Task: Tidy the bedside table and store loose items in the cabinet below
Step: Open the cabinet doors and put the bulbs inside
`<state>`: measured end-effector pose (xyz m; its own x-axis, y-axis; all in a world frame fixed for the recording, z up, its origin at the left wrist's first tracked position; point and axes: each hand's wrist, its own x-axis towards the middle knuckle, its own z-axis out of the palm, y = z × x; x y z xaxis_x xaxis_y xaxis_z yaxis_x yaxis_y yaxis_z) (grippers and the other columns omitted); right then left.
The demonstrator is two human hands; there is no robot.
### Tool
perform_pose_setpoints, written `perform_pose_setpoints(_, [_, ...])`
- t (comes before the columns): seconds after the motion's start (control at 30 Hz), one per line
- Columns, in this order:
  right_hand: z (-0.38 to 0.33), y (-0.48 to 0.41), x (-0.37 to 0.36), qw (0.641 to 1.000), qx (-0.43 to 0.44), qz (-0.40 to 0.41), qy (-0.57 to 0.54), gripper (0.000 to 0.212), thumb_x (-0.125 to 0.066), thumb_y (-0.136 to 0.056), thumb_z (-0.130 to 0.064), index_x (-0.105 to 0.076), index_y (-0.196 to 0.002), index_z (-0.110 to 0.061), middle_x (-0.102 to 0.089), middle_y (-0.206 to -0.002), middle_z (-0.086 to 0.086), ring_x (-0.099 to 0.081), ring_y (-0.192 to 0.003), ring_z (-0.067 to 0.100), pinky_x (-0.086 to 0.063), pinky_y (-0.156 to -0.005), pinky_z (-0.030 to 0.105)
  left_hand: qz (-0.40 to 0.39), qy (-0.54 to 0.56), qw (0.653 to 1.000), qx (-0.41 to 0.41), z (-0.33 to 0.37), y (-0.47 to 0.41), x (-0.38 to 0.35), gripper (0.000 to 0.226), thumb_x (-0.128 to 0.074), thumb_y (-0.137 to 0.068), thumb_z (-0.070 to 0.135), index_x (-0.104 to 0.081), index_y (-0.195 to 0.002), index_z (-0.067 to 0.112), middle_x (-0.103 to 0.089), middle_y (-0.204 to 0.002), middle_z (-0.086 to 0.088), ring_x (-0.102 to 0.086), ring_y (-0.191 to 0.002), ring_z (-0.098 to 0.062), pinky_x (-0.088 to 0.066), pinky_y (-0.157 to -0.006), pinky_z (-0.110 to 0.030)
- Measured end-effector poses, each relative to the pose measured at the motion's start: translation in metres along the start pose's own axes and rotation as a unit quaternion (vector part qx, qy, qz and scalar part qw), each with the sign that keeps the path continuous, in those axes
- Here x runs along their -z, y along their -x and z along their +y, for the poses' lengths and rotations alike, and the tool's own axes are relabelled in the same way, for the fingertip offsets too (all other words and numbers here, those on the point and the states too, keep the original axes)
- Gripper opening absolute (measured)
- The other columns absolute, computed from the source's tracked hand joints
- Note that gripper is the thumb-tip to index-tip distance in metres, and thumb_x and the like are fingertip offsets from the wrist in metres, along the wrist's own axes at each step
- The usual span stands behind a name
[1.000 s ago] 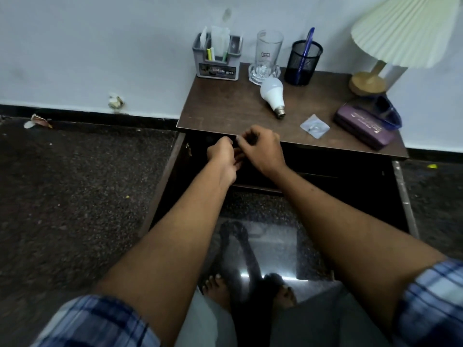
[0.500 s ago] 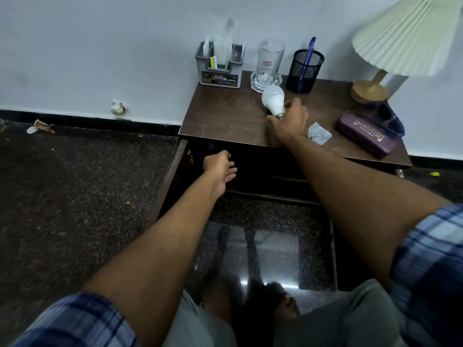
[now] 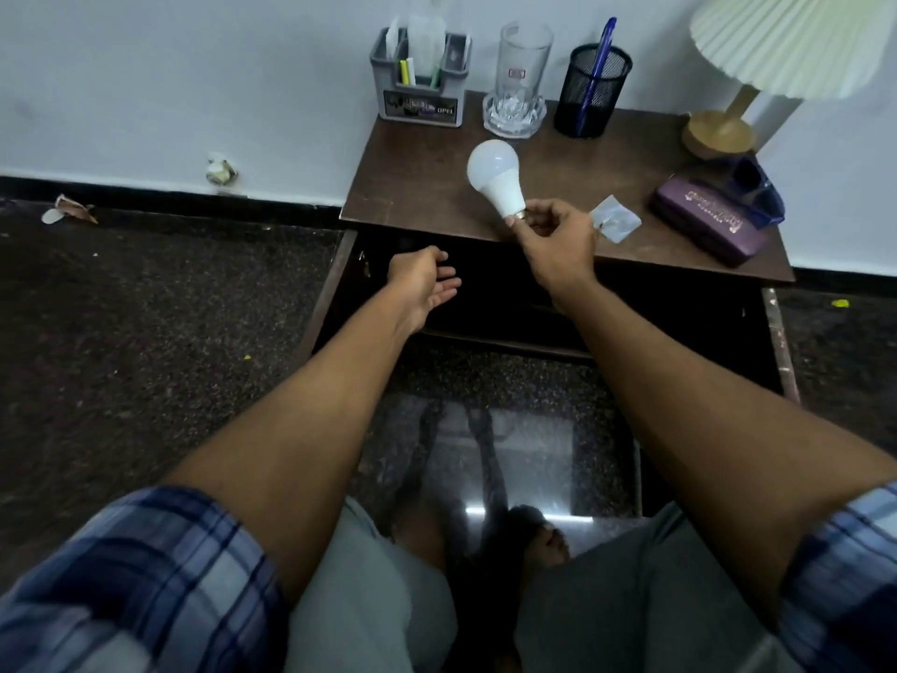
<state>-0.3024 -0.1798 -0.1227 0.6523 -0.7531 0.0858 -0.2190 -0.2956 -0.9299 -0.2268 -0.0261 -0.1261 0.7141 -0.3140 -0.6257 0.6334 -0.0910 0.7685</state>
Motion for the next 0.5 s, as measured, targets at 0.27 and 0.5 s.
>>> perform_pose_setpoints(0.27, [0.056, 0.068, -0.01, 0.99, -0.046, -0.125, -0.055, 0.016, -0.084, -0.081, -0.016, -0.075, -0.093, -0.02, -0.075, -0.086, 0.012, -0.068, -0.077, 0.02, -0.061, -0.082, 0.055, 0.001, -0.044, 0.998, 0.05, -0.006, 0.014, 0.016, 0.021, -0.037, -0.099, 0.011, -0.058, -0.098, 0.007, -0.062, -0.105, -0.018, -0.064, -0.086, -0.03, -0.052, -0.084, -0.038])
perform_pose_setpoints(0.5, [0.097, 0.053, -0.036, 0.982, -0.139, -0.119, -0.036, 0.016, -0.083, -0.081, -0.011, -0.07, -0.083, -0.018, -0.073, -0.089, 0.016, -0.069, -0.077, 0.023, -0.063, -0.08, 0.048, 0.005, -0.037, 0.997, 0.065, -0.009, 0.01, 0.009, 0.033, -0.03, -0.099, 0.006, -0.051, -0.125, 0.0, -0.057, -0.132, -0.027, -0.062, -0.115, -0.04, -0.052, -0.091, -0.04])
